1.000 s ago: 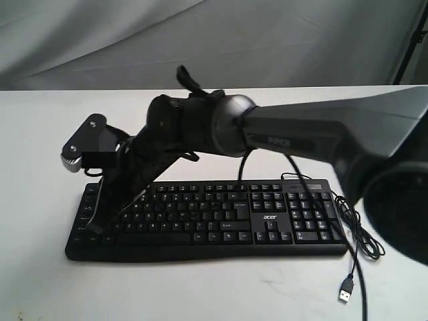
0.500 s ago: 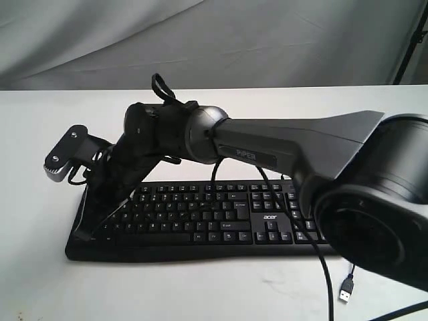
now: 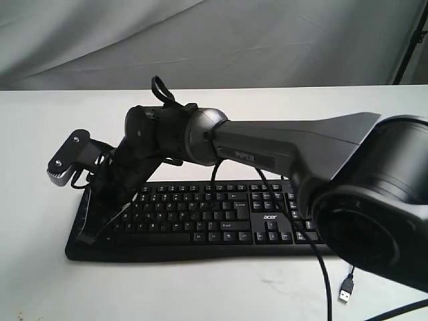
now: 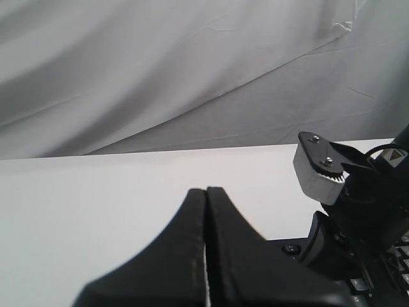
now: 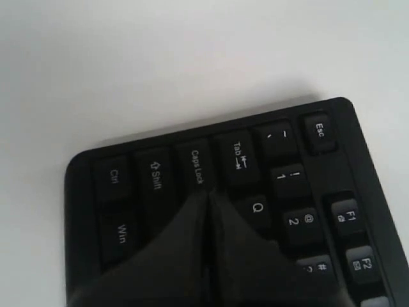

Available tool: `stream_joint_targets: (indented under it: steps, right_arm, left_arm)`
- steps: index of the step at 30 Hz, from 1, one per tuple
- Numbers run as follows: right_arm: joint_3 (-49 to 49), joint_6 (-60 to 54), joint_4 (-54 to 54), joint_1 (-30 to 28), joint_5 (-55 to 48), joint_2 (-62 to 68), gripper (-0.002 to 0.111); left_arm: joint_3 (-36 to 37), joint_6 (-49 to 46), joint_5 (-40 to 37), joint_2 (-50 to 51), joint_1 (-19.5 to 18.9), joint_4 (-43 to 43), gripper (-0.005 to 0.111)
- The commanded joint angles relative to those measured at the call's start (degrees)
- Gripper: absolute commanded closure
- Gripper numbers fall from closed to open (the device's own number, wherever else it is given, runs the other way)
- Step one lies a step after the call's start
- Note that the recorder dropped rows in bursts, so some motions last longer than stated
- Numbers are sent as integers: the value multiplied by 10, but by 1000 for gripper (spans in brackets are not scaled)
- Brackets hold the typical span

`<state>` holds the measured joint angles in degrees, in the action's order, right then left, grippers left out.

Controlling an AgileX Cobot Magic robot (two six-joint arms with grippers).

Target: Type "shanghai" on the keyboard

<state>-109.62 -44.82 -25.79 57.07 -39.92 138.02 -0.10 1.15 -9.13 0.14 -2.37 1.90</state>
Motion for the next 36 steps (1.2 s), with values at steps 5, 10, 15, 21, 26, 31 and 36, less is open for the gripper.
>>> stream_joint_targets:
  steps: [5,10,15,21,26,31,36]
  right_arm:
    - [-2,3,4,1,2,7,108]
    - [-2,3,4,1,2,11,108]
    - [-2,7,17,1,0,0,108]
    - [-2,60,83,-8,-29,-50,108]
    - [57,60,71,-43,-45,-88,108]
    - [207,31,27,-71,60,-152,108]
    - [296,11,-5,-91,112,-184,108]
  left_arm:
    - [1,2,3,-1,4,0,107]
    - [1,2,3,-1,4,0,107]
    - [1,2,3,-1,4,0,107]
    - [1,2,3,-1,4,0,107]
    - [1,2,3,-1,4,0,107]
    - [1,2,3,-1,4,0,107]
    - [1,2,3,-1,4,0,107]
